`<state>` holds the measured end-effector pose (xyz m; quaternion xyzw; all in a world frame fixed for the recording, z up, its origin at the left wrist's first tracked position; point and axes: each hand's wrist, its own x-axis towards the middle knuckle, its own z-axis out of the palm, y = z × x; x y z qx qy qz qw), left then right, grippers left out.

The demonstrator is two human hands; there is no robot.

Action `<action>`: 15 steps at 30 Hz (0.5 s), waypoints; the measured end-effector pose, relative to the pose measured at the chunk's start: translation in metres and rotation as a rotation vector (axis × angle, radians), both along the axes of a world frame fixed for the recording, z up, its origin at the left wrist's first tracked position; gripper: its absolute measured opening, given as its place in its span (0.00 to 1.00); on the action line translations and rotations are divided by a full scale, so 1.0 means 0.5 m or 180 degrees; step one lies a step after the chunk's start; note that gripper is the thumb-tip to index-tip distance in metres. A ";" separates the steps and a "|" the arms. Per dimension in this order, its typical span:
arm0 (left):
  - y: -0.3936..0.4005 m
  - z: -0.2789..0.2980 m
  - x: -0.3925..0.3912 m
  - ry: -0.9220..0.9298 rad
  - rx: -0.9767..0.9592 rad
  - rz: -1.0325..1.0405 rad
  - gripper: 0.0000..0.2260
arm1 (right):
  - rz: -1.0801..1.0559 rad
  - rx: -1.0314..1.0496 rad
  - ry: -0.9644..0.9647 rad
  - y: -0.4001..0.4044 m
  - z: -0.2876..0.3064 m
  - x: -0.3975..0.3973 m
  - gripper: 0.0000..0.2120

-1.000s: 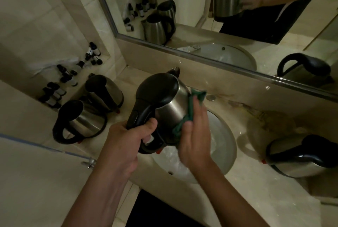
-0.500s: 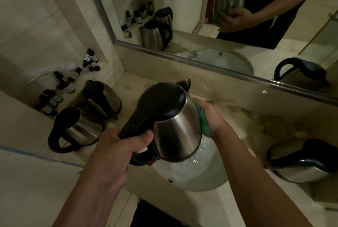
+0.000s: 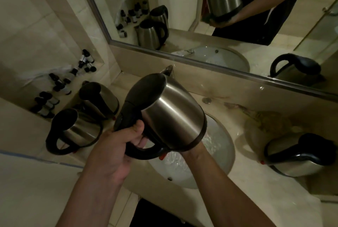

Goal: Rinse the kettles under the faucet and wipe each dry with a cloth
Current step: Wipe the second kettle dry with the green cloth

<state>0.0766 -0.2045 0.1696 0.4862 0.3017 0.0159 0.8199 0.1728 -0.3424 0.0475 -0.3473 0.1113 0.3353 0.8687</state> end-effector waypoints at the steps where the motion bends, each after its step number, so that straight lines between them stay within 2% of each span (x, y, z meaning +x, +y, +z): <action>1: -0.003 -0.001 0.002 -0.0009 0.0000 0.0070 0.06 | 0.0054 0.0105 0.0082 0.007 -0.011 -0.004 0.18; 5: -0.017 -0.021 0.010 -0.0035 0.0048 0.0314 0.10 | -0.0047 0.0259 0.0630 0.019 -0.022 -0.040 0.42; 6: -0.021 -0.028 0.011 -0.0036 0.0016 0.0359 0.10 | -0.0174 0.0377 0.0729 0.014 -0.017 -0.049 0.41; 8: -0.029 -0.034 0.011 -0.0088 -0.0007 0.0447 0.06 | -0.0407 0.0654 0.1024 0.003 -0.006 -0.069 0.34; 10: -0.034 -0.035 0.015 -0.0123 0.0088 0.0537 0.04 | -0.0617 0.0683 0.0962 -0.010 0.017 -0.091 0.29; 13: -0.046 -0.031 0.018 -0.0162 0.0410 0.0591 0.02 | -0.1036 0.0284 0.0787 -0.017 0.043 -0.099 0.25; 15: -0.060 -0.029 0.014 -0.0109 0.0640 0.0515 0.04 | -0.1257 -0.0132 0.0432 -0.014 0.070 -0.081 0.21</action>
